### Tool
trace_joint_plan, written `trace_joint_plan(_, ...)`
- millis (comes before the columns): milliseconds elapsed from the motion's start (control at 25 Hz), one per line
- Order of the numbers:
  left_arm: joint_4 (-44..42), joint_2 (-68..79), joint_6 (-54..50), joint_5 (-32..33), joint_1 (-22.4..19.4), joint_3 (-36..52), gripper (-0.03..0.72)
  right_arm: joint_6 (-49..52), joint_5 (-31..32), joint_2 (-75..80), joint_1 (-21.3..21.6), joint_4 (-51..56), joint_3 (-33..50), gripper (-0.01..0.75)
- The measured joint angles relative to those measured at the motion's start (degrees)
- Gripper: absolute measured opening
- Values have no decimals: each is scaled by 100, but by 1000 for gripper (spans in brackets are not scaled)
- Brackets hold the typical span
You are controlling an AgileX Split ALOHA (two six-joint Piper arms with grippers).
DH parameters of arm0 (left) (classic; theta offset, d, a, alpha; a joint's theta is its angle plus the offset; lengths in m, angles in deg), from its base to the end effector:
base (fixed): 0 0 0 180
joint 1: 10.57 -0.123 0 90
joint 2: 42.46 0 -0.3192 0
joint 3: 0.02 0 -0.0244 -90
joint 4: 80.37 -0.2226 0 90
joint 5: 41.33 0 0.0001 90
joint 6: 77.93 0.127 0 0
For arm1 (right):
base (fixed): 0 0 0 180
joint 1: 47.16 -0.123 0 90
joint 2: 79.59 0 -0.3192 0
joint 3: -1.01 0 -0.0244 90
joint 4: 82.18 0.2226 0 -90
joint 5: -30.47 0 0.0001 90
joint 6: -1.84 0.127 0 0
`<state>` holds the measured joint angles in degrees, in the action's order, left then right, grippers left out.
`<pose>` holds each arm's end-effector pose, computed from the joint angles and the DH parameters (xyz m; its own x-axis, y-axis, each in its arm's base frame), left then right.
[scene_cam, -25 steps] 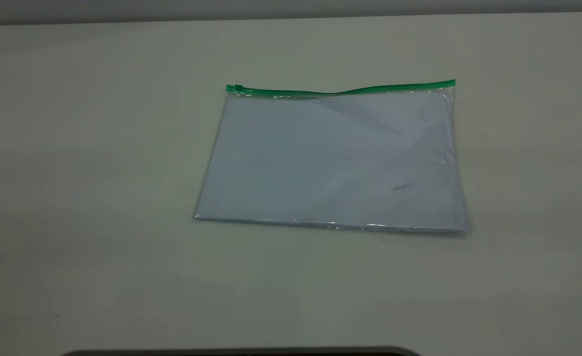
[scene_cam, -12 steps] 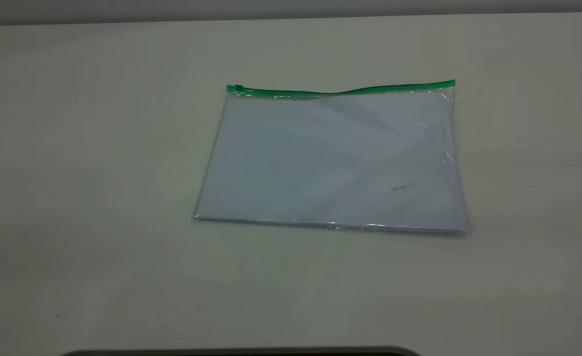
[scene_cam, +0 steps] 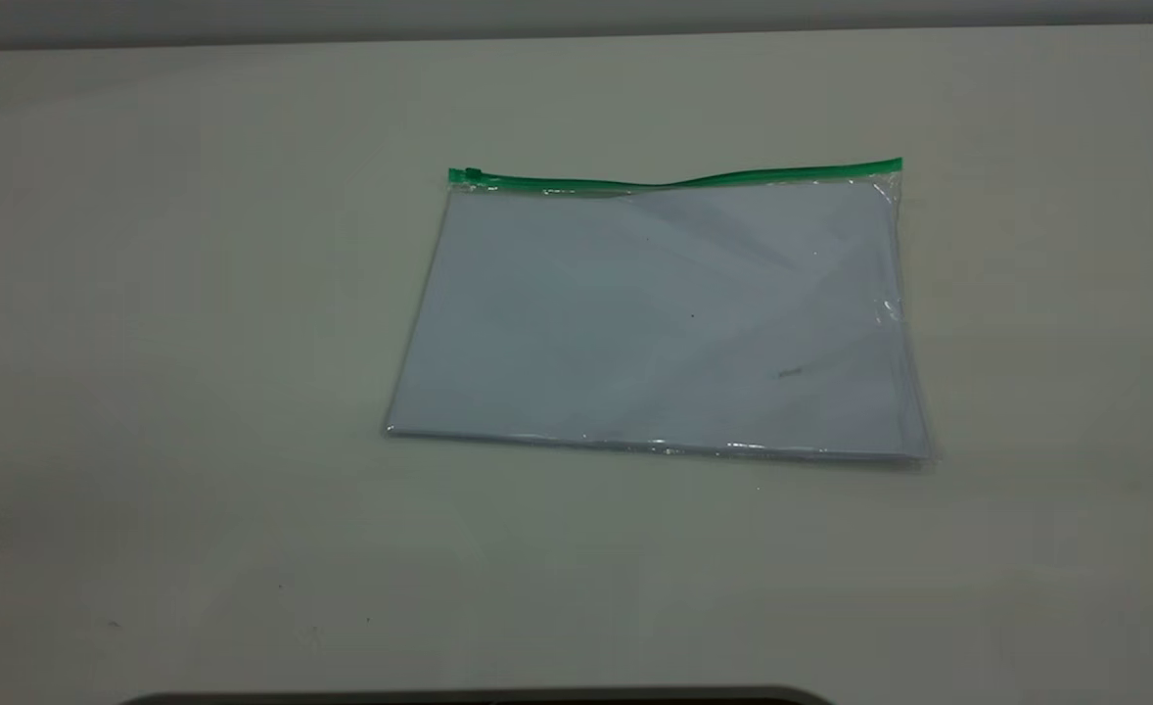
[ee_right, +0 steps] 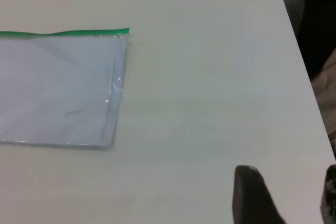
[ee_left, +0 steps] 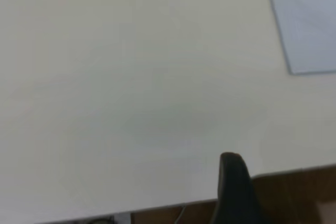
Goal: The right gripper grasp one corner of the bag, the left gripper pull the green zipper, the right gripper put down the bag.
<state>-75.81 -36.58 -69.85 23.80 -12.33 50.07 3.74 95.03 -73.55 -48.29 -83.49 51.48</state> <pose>-0.0379 -0.0103 0.2351 -0.5089 0.0914 -0.8559 0.0862 0.9948 0.0550 -0.0365 -0.0033 0.2342 -0.5158 0.0132 -0.8566 0.0100 0.9999 0.0093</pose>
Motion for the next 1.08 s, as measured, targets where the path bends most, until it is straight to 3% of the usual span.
trace_joint_plan(120, 11, 0, 0, 2, -196, 0, 532, 0, 0, 0, 0, 1, 0, 359)
trace_joint_plan(1080, 11, 0, 3, 2, -217, 0, 533, 0, 0, 0, 0, 6, 0, 359)
